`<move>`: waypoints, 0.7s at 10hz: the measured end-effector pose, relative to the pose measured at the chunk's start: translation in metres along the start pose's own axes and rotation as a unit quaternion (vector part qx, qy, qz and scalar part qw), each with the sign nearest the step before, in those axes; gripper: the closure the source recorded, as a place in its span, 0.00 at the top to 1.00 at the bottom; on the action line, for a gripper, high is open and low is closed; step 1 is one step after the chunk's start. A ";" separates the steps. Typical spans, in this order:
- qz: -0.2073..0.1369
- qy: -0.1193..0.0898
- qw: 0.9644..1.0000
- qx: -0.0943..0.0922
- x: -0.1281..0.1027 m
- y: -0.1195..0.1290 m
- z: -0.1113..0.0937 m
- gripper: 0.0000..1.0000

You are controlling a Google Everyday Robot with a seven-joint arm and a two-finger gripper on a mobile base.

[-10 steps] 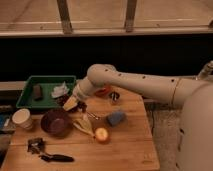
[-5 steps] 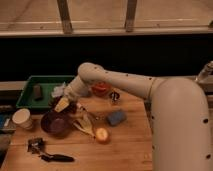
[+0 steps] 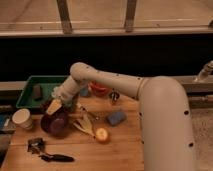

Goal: Place grapes in purple bowl

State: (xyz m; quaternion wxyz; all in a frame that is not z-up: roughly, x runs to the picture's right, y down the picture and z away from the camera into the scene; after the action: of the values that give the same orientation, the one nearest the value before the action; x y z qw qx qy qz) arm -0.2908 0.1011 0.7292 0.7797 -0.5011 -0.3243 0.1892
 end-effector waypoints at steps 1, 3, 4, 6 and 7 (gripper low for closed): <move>-0.012 0.000 1.000 -0.022 -0.011 0.008 0.017 0.00; -0.023 -0.002 0.999 -0.044 -0.020 0.014 0.029 0.00; -0.026 -0.004 0.998 -0.056 -0.020 0.017 0.033 0.05; -0.030 -0.004 0.998 -0.059 -0.016 0.021 0.032 0.26; -0.030 -0.004 0.999 -0.042 -0.014 0.019 0.023 0.35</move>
State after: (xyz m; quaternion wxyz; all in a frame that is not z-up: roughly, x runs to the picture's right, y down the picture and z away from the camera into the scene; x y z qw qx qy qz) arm -0.3166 0.1159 0.7146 0.7619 -0.5228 -0.3499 0.1539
